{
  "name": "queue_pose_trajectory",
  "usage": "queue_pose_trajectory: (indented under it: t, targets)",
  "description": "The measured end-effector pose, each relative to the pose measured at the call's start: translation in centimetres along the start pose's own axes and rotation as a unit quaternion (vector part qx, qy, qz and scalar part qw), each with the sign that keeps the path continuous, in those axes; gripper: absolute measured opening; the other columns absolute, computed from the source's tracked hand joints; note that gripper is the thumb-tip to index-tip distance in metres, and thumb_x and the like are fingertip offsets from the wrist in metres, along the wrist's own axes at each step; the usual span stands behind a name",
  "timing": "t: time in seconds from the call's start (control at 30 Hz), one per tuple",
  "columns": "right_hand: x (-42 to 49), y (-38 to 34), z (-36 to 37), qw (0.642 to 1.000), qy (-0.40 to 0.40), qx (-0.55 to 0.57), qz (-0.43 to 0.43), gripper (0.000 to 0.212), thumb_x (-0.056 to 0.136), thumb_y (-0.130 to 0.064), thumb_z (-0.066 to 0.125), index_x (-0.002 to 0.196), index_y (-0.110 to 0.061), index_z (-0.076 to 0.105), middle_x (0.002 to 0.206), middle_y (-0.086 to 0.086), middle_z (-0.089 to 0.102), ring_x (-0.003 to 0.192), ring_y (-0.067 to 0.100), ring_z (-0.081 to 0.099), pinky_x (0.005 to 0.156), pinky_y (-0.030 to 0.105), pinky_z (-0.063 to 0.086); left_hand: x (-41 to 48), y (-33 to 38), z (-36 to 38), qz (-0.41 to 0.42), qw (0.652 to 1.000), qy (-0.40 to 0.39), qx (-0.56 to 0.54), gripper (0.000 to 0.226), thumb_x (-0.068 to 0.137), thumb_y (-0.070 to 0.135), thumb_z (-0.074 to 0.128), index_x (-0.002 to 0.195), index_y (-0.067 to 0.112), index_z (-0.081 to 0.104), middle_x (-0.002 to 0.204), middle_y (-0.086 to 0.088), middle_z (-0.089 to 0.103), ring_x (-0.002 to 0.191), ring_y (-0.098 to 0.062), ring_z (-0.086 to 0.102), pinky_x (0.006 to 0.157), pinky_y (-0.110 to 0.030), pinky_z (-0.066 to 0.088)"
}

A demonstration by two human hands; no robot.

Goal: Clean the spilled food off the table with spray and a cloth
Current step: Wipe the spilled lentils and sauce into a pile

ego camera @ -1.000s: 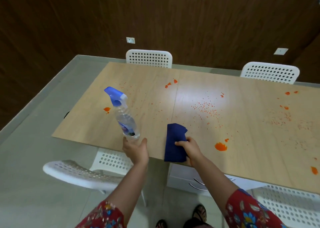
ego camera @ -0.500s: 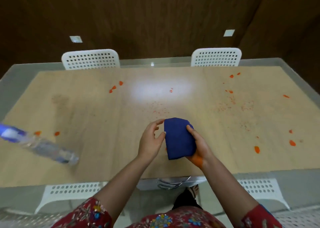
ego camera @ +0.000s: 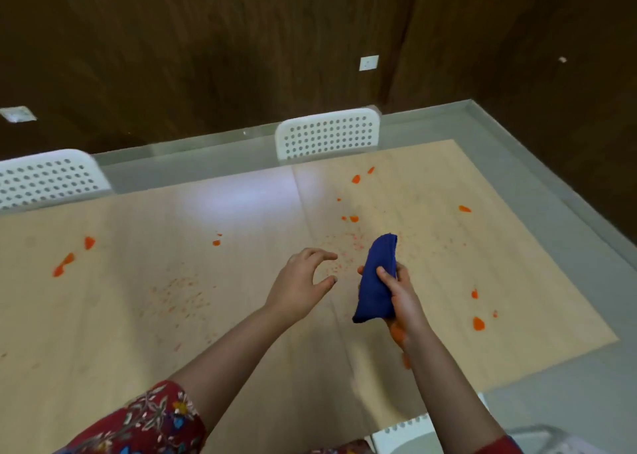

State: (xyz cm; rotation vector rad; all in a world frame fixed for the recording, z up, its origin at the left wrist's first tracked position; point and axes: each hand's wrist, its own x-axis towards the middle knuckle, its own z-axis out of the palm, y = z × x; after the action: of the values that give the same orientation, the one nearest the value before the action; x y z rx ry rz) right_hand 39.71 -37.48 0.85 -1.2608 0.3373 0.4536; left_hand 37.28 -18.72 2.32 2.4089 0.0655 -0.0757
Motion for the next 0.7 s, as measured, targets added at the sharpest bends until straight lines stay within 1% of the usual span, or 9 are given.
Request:
queue_pose_trajectory:
  t: [0.07,0.13,0.23,0.3,0.37,0.4,0.5,0.63,0.7]
  targets:
    - [1.4,-1.3,-2.5,0.998,0.035,-0.038,-0.023,0.039,0.096,-0.022,0.057,0.132,-0.032,0.045,0.117,0.001,0.07,0.106,0.02,0.066,0.084,0.037,0.052,2.0,0.2,0.7,0.008,0.999,-0.037,0.011,0.04,0.092,0.033,0.06,0.132,0.031,0.053,0.136,0.012,0.049,0.127,-0.008,0.042,0.103,-0.021,0.033]
    - [2.6,-2.5,-4.8,0.992,0.097,-0.073,-0.035,0.04,0.094,-0.021,0.059,0.132,-0.029,0.05,0.123,-0.002,0.065,0.107,0.021,0.063,0.086,0.038,0.051,4.0,0.3,1.4,0.015,0.997,-0.077,0.028,0.043,0.091,0.032,0.061,0.133,0.029,0.052,0.138,0.01,0.048,0.129,-0.012,0.043,0.106,-0.029,0.036]
    - [4.2,-4.1,-7.9,0.968,0.202,-0.134,-0.07,0.032,0.089,-0.033,0.067,0.119,-0.025,0.059,0.113,-0.004,0.065,0.097,0.02,0.063,0.083,0.039,0.051,6.7,0.9,2.8,0.028,0.99,-0.121,0.07,0.047,0.09,0.031,0.063,0.135,0.027,0.049,0.141,0.007,0.046,0.13,-0.015,0.043,0.106,-0.033,0.037]
    - [5.2,-5.1,-10.1,0.937,0.26,-0.205,-0.111,0.027,0.084,-0.039,0.071,0.105,-0.026,0.06,0.099,-0.01,0.066,0.089,0.018,0.064,0.076,0.037,0.05,8.5,1.6,3.8,0.039,0.983,-0.149,0.096,0.051,0.089,0.031,0.063,0.137,0.026,0.047,0.143,0.005,0.044,0.131,-0.017,0.042,0.106,-0.033,0.037]
    - [6.8,-6.4,-13.3,0.893,0.314,-0.296,-0.127,0.021,0.087,-0.037,0.067,0.104,-0.026,0.058,0.09,-0.012,0.064,0.084,0.019,0.063,0.07,0.033,0.045,10.8,2.7,5.4,0.047,0.976,-0.171,0.124,0.053,0.089,0.032,0.063,0.138,0.026,0.045,0.146,0.005,0.041,0.132,-0.018,0.041,0.105,-0.034,0.038]
    - [7.5,-6.8,-14.5,0.868,0.337,-0.343,-0.127,0.02,0.09,-0.036,0.063,0.106,-0.026,0.058,0.093,-0.008,0.063,0.084,0.023,0.062,0.069,0.032,0.044,11.4,2.9,5.6,0.05,0.974,-0.175,0.137,0.054,0.088,0.032,0.063,0.139,0.026,0.044,0.147,0.005,0.04,0.132,-0.018,0.041,0.105,-0.034,0.039]
    - [10.7,-8.7,-20.2,0.796,0.41,-0.437,-0.081,0.024,0.094,-0.028,0.057,0.116,-0.019,0.058,0.121,0.007,0.051,0.087,0.03,0.059,0.072,0.032,0.041,14.5,4.2,7.5,0.064,0.966,-0.19,0.161,0.058,0.087,0.031,0.064,0.141,0.026,0.042,0.149,0.005,0.038,0.134,-0.018,0.038,0.106,-0.034,0.038]
    - [14.8,-10.5,-26.7,0.724,0.466,-0.507,-0.041,0.026,0.099,-0.021,0.045,0.123,-0.014,0.054,0.124,0.013,0.053,0.106,0.037,0.052,0.074,0.043,0.046,17.8,5.1,9.3,0.069,0.96,-0.198,0.186,0.062,0.089,0.031,0.063,0.145,0.025,0.037,0.153,0.005,0.033,0.139,-0.017,0.032,0.109,-0.032,0.035]
    - [16.6,-11.1,-28.4,0.708,0.472,-0.525,-0.019,0.028,0.101,-0.019,0.041,0.127,-0.013,0.052,0.13,0.012,0.052,0.111,0.037,0.048,0.078,0.046,0.045,18.8,5.0,9.7,0.07,0.956,-0.2,0.203,0.065,0.09,0.031,0.062,0.147,0.025,0.033,0.155,0.005,0.029,0.141,-0.017,0.029,0.111,-0.031,0.032]
